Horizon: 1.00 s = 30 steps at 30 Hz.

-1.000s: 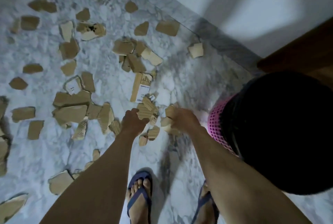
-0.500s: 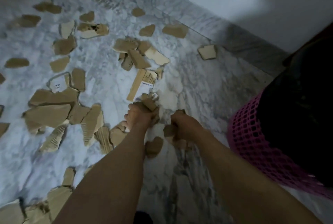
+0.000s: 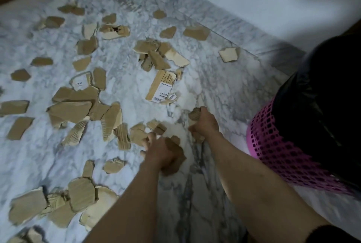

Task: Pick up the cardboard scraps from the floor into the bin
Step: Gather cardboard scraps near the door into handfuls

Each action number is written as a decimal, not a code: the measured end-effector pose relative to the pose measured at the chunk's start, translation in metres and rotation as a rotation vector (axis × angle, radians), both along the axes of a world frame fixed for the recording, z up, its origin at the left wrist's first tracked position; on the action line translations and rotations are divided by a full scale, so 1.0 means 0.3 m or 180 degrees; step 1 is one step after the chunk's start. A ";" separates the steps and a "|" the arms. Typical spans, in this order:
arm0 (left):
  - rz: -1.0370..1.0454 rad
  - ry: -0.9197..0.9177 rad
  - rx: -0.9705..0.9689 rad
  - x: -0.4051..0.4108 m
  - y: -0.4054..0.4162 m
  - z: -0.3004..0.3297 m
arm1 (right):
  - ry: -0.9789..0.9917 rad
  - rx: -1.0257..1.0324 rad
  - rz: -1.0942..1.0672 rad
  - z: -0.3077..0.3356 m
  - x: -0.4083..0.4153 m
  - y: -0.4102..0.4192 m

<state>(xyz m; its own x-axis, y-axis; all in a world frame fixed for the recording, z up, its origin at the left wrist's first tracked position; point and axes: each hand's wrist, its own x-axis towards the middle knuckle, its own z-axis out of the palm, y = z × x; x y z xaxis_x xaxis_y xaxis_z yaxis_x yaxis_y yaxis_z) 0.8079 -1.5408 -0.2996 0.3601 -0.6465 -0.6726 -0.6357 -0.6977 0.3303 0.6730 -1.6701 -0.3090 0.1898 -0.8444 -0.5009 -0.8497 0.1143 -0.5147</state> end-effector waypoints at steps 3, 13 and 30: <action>0.0064 -0.0185 -0.0256 -0.067 0.046 -0.013 | 0.0693 -0.0206 0.0367 0.011 -0.007 -0.009; 0.0558 0.0288 -0.0753 0.123 -0.026 0.001 | -0.1070 0.0453 -0.0341 0.064 -0.035 -0.051; 0.0094 -0.0311 -0.0682 0.230 -0.095 -0.035 | 0.0513 -0.0332 0.2120 -0.023 0.111 0.131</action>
